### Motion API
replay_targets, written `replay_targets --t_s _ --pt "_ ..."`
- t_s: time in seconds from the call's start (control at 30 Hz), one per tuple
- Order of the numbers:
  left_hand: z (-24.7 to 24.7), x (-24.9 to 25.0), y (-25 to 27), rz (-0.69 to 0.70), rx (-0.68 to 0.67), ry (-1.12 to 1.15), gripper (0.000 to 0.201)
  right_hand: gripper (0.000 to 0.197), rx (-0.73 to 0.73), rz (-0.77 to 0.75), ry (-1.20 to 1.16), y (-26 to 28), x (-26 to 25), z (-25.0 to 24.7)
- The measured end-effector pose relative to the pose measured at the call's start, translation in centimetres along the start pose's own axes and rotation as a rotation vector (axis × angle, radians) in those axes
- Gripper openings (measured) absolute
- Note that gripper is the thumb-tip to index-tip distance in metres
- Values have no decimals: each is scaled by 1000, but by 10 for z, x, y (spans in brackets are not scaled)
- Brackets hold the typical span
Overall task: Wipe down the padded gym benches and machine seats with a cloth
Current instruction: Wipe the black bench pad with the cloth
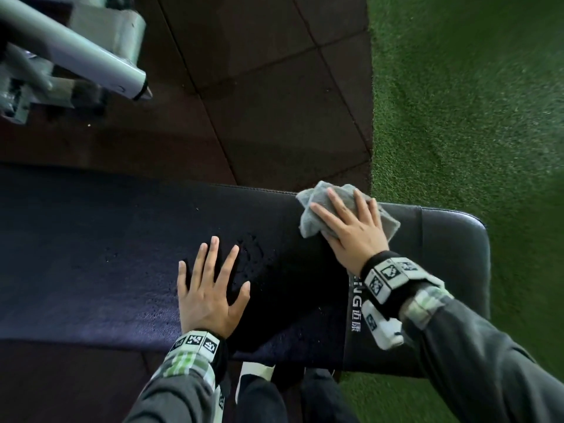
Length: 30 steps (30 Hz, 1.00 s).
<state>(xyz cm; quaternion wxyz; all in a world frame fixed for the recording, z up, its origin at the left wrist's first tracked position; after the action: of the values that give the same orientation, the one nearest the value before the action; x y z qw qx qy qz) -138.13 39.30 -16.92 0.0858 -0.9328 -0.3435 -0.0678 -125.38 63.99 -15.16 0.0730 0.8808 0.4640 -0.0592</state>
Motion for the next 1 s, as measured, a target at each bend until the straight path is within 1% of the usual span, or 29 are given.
replay_targets --t_s 0.1,0.2,0.27,0.3,0.33,0.4,0.43,0.53,0.6,0.67,0.73,0.77,0.87,0.93,1.0 --pt "-2 1 0 4 18 7 66 49 26 -186 -6 25 -24 4" --pt "-2 2 0 17 45 14 65 54 3 -352 -7 65 -25 6" --pt "-3 2 0 21 54 19 65 59 -11 -395 1 90 -11 3" --pt "-3 2 0 22 53 22 65 63 -16 -393 6 98 -1 1" --pt "-3 3 0 22 53 25 65 67 -16 -370 13 105 10 -2" --pt "-4 2 0 23 50 27 64 72 -31 -258 28 108 33 -6" --pt "-4 2 0 24 46 26 64 70 -37 -181 35 105 44 -8" --pt "-3 2 -1 21 21 33 64 57 -48 36 24 83 63 -9" --pt "-2 -1 0 15 -11 46 64 55 -49 84 2 68 57 -7" --pt "0 -4 3 16 -50 47 65 54 -36 67 -13 56 40 -5" --pt "0 -7 8 13 -65 36 64 52 -5 16 -19 54 19 -4" --pt "-1 -7 12 9 -64 32 63 52 9 -34 -18 56 6 -3" --pt "-4 -7 20 3 -58 30 64 52 8 -234 -31 81 -33 3" --pt "-4 -7 20 0 -52 30 64 54 -36 -363 -42 111 -52 11" --pt "-4 -7 20 2 -41 30 63 56 -118 -506 -11 148 -58 18"
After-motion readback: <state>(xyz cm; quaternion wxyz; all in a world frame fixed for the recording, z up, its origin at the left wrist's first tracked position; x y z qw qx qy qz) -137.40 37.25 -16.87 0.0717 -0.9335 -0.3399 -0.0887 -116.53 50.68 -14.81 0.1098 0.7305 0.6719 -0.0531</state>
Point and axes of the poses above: each hand's wrist, its own y-axis away from the middle knuckle, its own z-axis out of the palm, x = y × z, the point moved 6 cm from there along -y, towards the middle knuckle, and after that the axes turned 13 degrees about x, right-handed, at the moved point
